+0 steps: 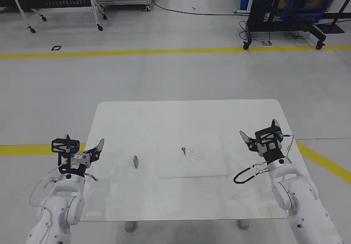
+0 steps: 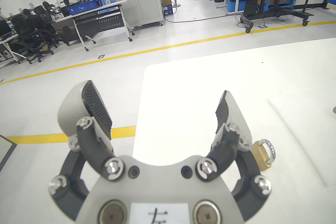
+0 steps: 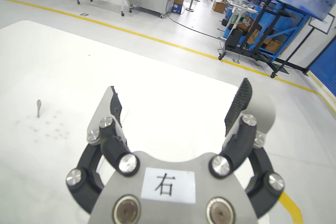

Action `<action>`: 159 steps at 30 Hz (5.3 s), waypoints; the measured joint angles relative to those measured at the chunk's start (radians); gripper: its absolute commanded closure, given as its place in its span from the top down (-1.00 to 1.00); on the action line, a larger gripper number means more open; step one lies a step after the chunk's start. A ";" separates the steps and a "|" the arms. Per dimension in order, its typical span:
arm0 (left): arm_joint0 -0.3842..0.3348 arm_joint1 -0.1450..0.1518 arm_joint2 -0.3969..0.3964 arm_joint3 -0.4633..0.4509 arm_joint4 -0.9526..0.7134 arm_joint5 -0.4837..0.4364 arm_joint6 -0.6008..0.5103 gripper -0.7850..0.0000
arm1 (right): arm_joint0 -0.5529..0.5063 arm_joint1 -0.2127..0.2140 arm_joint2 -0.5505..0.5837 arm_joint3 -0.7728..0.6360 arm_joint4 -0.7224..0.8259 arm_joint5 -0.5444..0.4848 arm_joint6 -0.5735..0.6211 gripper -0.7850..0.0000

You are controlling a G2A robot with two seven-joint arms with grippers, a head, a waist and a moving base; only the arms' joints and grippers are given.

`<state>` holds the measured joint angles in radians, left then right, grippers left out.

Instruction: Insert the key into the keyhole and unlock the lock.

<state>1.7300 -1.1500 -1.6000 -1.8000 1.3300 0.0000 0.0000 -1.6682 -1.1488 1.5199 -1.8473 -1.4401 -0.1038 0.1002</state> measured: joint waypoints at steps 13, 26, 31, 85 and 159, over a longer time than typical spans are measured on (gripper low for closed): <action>0.000 0.000 0.000 0.000 0.000 0.000 0.000 1.00 | 0.343 -0.031 -0.343 0.157 -0.070 -0.313 0.356 1.00; 0.000 0.000 0.000 0.000 0.000 0.000 0.000 1.00 | 0.660 -0.094 -0.541 0.528 0.295 -0.584 0.542 -0.16; 0.000 0.000 0.000 0.000 0.000 0.000 0.000 1.00 | 0.772 -0.120 -0.583 0.709 0.456 -0.636 0.590 -0.25; 0.000 0.000 0.000 0.000 0.000 0.000 0.000 1.00 | 0.700 -0.079 -0.559 0.666 0.252 -0.752 0.160 -1.00; -0.578 0.017 0.483 0.529 -1.822 -0.799 -1.021 -0.12 | 0.765 -0.067 -0.829 0.781 1.552 -0.908 0.203 -1.00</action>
<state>1.1522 -1.1329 -1.1171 -1.2706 -0.4916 -0.7993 -1.0208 -0.9032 -1.2158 0.6912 -1.0664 0.1124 -1.0123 0.3030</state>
